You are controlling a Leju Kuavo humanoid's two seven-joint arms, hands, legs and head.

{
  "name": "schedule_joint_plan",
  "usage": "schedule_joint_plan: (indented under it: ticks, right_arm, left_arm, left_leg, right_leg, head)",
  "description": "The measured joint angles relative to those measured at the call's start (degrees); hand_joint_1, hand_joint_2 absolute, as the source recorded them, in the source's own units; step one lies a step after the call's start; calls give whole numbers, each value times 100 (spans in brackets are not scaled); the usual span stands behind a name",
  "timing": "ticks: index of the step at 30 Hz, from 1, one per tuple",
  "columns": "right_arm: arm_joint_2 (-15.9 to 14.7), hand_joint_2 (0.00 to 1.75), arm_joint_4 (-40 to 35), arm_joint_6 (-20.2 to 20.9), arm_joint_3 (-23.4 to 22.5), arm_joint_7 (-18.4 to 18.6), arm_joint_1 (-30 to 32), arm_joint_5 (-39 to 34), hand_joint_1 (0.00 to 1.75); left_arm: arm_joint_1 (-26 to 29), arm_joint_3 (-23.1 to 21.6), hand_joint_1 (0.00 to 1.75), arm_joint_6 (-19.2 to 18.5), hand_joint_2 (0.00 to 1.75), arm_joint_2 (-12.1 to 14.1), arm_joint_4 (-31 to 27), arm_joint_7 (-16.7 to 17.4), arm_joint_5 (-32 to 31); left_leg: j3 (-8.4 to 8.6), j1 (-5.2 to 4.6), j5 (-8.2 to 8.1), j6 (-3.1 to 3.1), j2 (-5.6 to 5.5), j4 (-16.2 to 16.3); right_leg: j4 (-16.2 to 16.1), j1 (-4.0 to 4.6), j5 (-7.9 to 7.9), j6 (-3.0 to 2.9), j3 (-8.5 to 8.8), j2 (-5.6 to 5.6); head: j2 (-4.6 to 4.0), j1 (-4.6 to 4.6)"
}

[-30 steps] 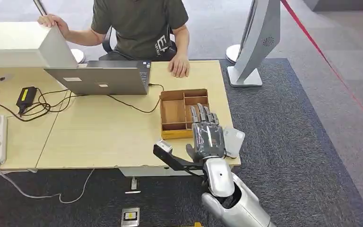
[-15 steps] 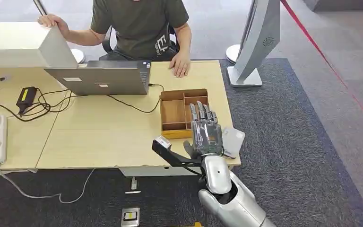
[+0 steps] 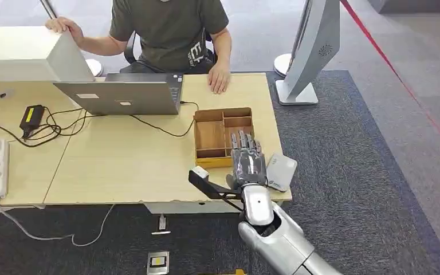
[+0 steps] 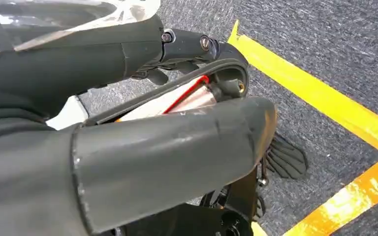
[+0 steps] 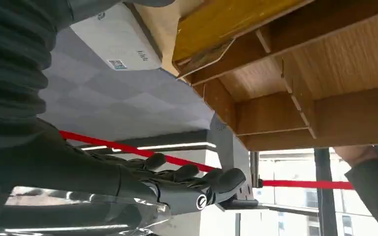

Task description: Pass the card to the sensor for recognition and then transmit it.

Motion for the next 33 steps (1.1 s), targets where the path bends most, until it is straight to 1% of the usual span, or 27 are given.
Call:
schedule_joint_plan:
  ticks: [10, 13, 15, 23, 28, 33]
  right_arm:
    - [105, 175, 449, 13, 9, -39, -83, 0, 0]
    - [166, 175, 700, -13, 17, -44, -213, 22, 0]
    - [195, 175, 840, -81, 26, -68, -313, 50, 0]
    - [256, 175, 1284, -57, 50, -133, -638, 48, 0]
    - [262, 175, 1452, -7, 72, -133, -723, 59, 0]
    - [273, 175, 1581, 65, 81, -131, -790, 70, 0]
  left_arm:
    - [4, 0, 0, 28, 0, 2, 0, 4, 48]
    - [2, 0, 0, 61, 0, 2, 0, 42, 33]
    - [4, 0, 0, 77, 0, 2, 0, -9, 33]
    - [3, 0, 0, 94, 0, 5, 0, -13, 50]
    - [5, 0, 0, 118, 0, 5, 0, 144, 48]
    - [5, 0, 0, 116, 0, 5, 0, 162, 22]
  left_leg:
    - [0, 0, 0, 0, 0, 0]
    - [2, 0, 1, 0, 0, 0]
    - [1, 0, 2, -1, 0, 0]
    - [2, 0, 2, -1, 0, 0]
    - [1, 0, 2, -1, 0, 0]
    - [2, 0, 2, -1, 0, 0]
  right_leg:
    - [0, 0, 0, 0, 0, 0]
    - [1, 0, 1, -1, 0, 0]
    - [2, 0, 1, -1, 0, 0]
    - [2, 0, 1, -2, 0, 0]
    - [2, 0, 1, -2, -1, 0]
    - [1, 0, 1, -2, 0, 0]
  head:
    - [-2, 0]
    - [-2, 0]
    - [0, 2]
    - [0, 0]
    - [-2, 0]
    - [-2, 0]
